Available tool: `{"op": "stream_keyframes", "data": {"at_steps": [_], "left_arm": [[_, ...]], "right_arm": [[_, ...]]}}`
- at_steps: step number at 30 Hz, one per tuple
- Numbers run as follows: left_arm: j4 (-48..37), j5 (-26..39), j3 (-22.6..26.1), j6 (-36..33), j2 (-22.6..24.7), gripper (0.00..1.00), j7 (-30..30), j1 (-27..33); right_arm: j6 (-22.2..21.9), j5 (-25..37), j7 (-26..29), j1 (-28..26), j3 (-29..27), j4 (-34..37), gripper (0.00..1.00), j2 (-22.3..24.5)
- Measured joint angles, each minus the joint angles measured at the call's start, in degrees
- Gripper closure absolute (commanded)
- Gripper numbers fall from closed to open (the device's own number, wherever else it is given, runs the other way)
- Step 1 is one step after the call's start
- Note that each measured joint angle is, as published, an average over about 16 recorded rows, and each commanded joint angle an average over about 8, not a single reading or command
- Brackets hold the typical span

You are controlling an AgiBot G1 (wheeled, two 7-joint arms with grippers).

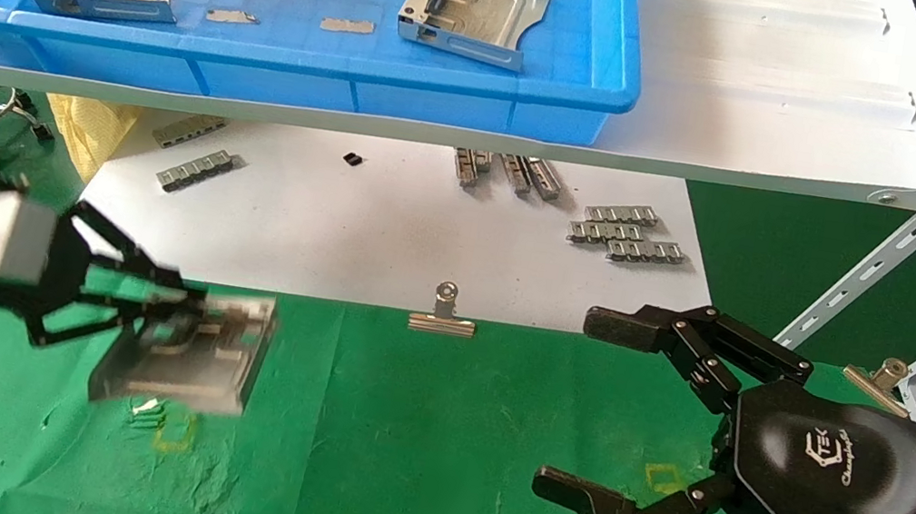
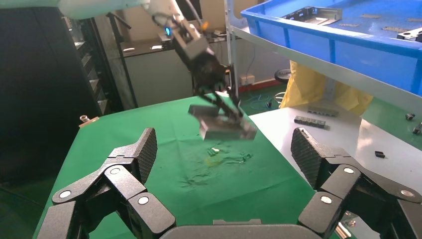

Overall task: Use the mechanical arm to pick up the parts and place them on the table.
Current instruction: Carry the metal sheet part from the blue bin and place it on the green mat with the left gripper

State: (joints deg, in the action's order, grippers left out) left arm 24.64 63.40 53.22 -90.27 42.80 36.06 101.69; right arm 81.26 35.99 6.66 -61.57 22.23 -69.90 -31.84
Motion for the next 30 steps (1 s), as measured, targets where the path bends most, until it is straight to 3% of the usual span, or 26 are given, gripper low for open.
{"op": "stream_keyframes", "data": {"at_steps": [7, 8, 14, 16, 30], "left_arm": [[-4.0, 2.2, 2.6, 0.3, 2.3, 0.96, 8.3, -1.6], [-4.7, 2.3, 2.8, 0.3, 2.5, 0.89, 9.4, -1.8], [-8.6, 2.4, 3.5, 0.3, 3.8, 0.14, 14.6, -2.8], [-9.8, 2.3, 3.7, 0.3, 4.1, 0.00, 15.9, -2.9], [-18.1, 1.3, 3.9, 0.4, 5.7, 0.00, 18.2, -2.1]], "right_arm": [[0.0, 0.0, 0.0, 0.0, 0.0, 0.0, 0.00, 0.0], [0.0, 0.0, 0.0, 0.0, 0.0, 0.0, 0.00, 0.0], [0.0, 0.0, 0.0, 0.0, 0.0, 0.0, 0.00, 0.0], [0.0, 0.0, 0.0, 0.0, 0.0, 0.0, 0.00, 0.0], [0.0, 0.0, 0.0, 0.0, 0.0, 0.0, 0.00, 0.0]]}}
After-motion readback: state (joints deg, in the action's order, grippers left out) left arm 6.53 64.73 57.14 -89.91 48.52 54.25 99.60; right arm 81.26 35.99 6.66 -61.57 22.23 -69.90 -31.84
